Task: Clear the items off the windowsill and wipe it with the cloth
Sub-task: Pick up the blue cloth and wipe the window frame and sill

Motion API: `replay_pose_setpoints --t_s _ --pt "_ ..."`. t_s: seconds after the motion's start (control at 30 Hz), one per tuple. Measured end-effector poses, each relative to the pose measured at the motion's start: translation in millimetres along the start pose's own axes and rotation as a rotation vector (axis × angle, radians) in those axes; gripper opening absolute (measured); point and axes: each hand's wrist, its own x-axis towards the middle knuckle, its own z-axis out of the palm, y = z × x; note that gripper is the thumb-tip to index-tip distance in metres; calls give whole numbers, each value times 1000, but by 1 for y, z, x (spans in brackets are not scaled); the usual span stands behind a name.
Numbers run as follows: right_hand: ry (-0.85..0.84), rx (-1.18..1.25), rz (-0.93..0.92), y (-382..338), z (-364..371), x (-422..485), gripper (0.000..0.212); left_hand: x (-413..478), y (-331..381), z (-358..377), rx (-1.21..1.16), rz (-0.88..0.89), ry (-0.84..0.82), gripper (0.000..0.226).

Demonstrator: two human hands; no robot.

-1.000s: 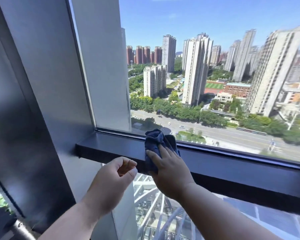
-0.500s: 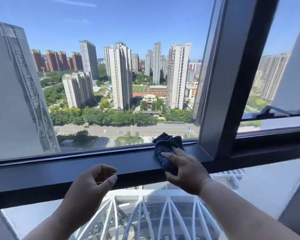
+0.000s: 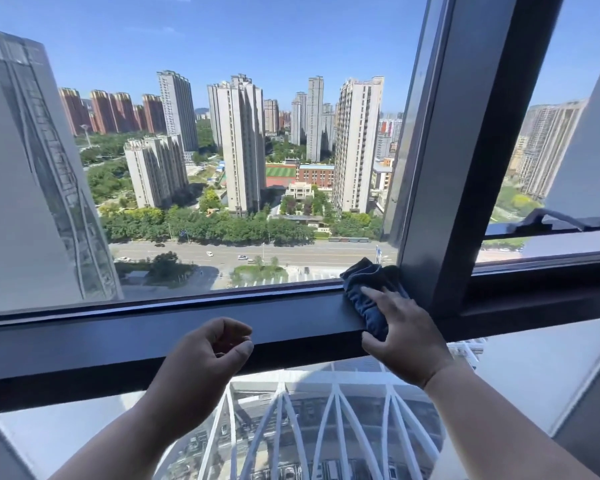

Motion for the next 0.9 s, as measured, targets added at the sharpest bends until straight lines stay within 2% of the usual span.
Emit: replay_pose_setpoints --t_s 0.1,0.23,0.33,0.8,0.9 --pt "39 -60 -17 -3 5 -1 88 -2 -4 -6 10 -21 29 9" --pt "215 -71 -38 -24 26 -10 78 -9 -7 -21 42 -38 97 8" --pt "260 -39 -89 -50 44 -13 75 -17 -10 -34 74 -54 142 6" --pt "36 28 -434 -256 121 -15 90 -91 -37 -120 88 -248 464 6" --pt "-74 3 -514 -302 133 -14 94 -113 -40 -138 72 -301 531 7"
